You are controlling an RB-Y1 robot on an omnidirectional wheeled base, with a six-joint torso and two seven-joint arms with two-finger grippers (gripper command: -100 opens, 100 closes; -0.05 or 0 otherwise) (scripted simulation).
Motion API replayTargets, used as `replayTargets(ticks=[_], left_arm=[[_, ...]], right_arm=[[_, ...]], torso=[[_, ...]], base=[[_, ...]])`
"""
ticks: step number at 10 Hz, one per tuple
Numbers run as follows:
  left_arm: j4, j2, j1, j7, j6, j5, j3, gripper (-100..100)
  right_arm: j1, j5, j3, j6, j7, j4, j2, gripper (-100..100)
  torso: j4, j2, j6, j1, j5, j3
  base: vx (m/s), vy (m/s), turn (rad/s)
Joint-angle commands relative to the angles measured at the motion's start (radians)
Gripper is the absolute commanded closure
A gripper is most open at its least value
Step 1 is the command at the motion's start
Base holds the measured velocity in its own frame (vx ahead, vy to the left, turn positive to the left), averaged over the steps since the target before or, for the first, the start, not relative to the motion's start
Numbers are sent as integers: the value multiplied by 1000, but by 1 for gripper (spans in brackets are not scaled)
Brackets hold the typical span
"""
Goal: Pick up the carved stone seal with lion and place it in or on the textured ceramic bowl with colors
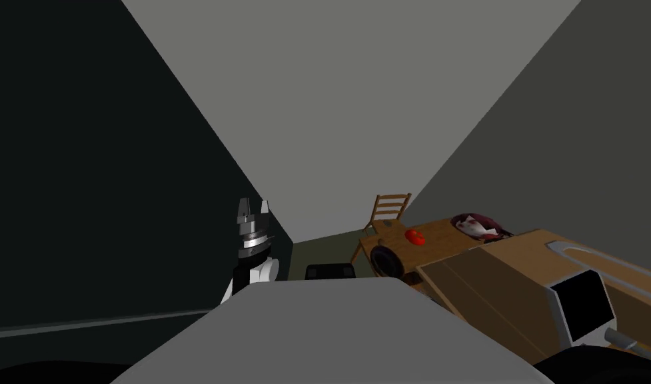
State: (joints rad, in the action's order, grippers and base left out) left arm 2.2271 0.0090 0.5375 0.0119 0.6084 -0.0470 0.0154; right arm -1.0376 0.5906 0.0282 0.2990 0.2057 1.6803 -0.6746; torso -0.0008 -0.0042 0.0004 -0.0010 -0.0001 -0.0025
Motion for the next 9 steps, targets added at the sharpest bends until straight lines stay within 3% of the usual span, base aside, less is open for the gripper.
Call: replayTargets(ticks=[1,6,7,8,9], left_arm=[[0,0,0,0,0,0,0,0],[0,0,0,0,0,0,0,0],[0,0,0,0,0,0,0,0],[0,0,0,0,0,0,0,0],[0,0,0,0,0,0,0,0]], right_arm=[[-38,29,-10,3,19,-22,-20,-100],[-85,101,-18,-29,56,-96,-85,-100],[-92,92,-18,-26,49,-74,-79,-100],[-93,93,-19,-28,50,-75,-81,0],[-60,91,-7,-29,57,-107,-66,-100]], torso=[[0,0,0,0,0,0],[0,-2,0,1,0,-1],[-1,-4,0,1,0,-2],[0,-2,1,2,0,-1],[0,1,1,3,0,0]], base=[[62,-38,201],[70,-34,184],[48,-21,57],[8,-5,-8],[-6,-4,82]])
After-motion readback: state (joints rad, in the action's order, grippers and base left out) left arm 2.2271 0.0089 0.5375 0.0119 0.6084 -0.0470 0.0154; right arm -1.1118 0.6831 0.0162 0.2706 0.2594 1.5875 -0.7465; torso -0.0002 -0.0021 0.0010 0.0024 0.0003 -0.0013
